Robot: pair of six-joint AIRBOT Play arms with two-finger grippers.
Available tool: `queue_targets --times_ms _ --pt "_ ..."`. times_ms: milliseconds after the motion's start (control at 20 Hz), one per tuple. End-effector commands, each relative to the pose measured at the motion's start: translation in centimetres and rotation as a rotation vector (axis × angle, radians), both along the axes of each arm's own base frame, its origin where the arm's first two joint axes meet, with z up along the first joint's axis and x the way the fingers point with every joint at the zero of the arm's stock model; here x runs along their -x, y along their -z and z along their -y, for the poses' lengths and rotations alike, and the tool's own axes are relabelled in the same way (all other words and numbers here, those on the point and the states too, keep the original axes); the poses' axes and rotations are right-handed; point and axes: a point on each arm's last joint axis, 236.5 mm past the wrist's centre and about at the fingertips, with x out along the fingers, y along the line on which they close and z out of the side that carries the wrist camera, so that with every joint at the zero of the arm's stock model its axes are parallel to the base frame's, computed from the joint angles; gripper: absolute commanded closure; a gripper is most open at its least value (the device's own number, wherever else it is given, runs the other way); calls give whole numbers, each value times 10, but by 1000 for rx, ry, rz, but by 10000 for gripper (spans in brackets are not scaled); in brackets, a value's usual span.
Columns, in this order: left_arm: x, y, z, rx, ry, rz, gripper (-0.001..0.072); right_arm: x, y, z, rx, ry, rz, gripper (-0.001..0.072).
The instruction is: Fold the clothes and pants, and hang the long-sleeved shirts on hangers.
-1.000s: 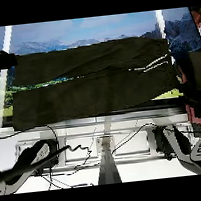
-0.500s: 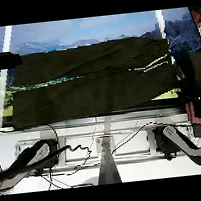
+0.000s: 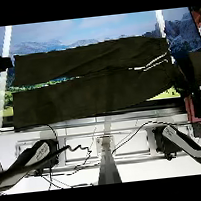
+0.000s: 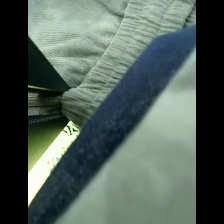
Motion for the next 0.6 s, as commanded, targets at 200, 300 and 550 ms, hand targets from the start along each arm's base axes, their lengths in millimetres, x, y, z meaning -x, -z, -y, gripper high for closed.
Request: queue_targets --times_ms 200,300,550 --pt "38 63 -62 52 -200 -154 690 0 -28 7 120 -52 41 680" --pt "63 91 -62 120 -253 -273 690 6 -40 7 185 -105 35 681" --pt "99 112 -52 152 -259 -353 691 17 -54 -3 227 -174 24 680"
